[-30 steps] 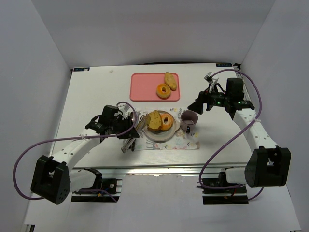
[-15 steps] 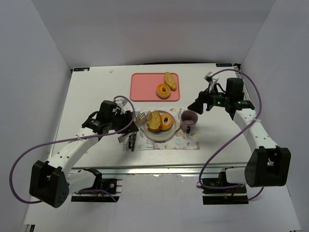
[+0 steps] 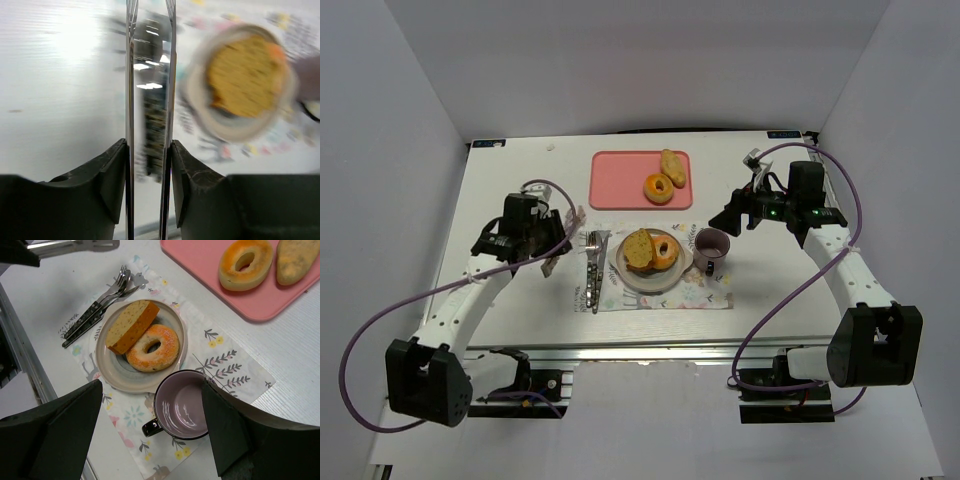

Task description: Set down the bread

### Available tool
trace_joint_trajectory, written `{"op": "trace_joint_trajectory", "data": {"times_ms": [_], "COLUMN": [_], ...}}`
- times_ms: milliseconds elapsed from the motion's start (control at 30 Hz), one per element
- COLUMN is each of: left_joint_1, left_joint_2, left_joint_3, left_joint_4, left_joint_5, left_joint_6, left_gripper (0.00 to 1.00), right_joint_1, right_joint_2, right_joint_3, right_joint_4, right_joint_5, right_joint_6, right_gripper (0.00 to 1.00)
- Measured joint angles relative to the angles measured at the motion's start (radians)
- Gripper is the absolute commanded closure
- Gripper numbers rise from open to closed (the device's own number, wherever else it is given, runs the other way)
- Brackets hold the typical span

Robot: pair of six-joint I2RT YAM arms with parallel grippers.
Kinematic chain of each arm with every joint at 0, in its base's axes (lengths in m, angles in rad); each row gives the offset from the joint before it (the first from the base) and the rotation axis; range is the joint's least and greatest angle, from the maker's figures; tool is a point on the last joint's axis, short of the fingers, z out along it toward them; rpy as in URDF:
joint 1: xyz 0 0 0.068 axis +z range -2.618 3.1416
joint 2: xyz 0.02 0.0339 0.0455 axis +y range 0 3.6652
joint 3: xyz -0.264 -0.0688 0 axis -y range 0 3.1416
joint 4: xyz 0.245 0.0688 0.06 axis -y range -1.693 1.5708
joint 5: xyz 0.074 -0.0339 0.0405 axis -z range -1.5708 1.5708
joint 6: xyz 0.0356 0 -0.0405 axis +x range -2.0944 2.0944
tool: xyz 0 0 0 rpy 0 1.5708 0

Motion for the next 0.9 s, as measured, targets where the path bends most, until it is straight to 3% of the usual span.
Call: {"op": "trace_joint_trajectory", "data": {"times_ms": [133, 233, 333, 700, 833, 900], "left_joint_1": [0.073, 0.093, 0.114, 0.238, 0.25, 0.261], "left_joint_2": [0.077, 0.184, 0.27, 0.515, 0.52, 0.519], "left_joint_3": [0.0, -0.003, -0.014, -0.018, -0.018, -0.018], "left_joint_4": [0.004, 0.06, 0.142, 0.347, 0.358, 0.358], "left_joint_5": [-0.18, -0.28, -0.341, -0.348, -0.344, -0.34], "left_joint_6": [0.089, 0.16, 0.21, 0.265, 0.269, 0.267], "left_gripper": [0.43, 0.31, 0.28, 0.27, 0.21, 0.02], "right_joint_1": [0.0, 0.0, 0.0, 0.0, 0.0, 0.0], "right_joint_2": [0.0, 0.0, 0.0, -0.023, -0.026, -0.026], "right_joint_3": [0.0, 0.002, 0.004, 0.006, 0.007, 0.008], "right_joint_4": [0.0, -0.006, -0.014, -0.044, -0.055, -0.06], "right_joint_5": [-0.005, -0.006, -0.006, 0.002, 0.003, 0.003], "right_joint_6": [-0.001, -0.01, -0.021, -0.057, -0.068, -0.072], "right_gripper": [0.16, 0.16, 0.16, 0.15, 0.15, 0.14]}}
